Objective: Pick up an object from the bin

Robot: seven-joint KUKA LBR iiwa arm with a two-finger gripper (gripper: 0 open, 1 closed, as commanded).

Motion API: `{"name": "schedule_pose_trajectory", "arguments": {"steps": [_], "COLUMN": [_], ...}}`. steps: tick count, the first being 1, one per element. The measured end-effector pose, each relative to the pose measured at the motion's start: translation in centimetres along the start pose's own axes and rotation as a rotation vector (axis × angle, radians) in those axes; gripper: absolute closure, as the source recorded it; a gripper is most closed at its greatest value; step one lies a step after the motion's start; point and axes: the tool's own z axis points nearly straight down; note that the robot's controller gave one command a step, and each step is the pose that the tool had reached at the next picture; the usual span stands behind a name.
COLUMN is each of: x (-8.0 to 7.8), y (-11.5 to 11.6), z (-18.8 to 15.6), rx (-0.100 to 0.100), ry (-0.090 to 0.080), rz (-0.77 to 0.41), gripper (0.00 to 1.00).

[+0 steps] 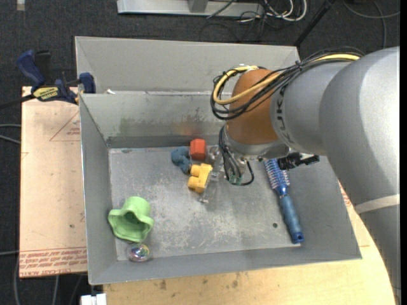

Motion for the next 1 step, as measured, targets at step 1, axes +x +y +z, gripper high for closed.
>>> {"name": "schedule_pose_trajectory", "arguments": {"steps": [1], "x": [1.14], "y": [-2.33], "z": [-26.06], "rx": [-0.002], "ry": [-0.009], "rz": [0.038], "gripper": [1.00]}}
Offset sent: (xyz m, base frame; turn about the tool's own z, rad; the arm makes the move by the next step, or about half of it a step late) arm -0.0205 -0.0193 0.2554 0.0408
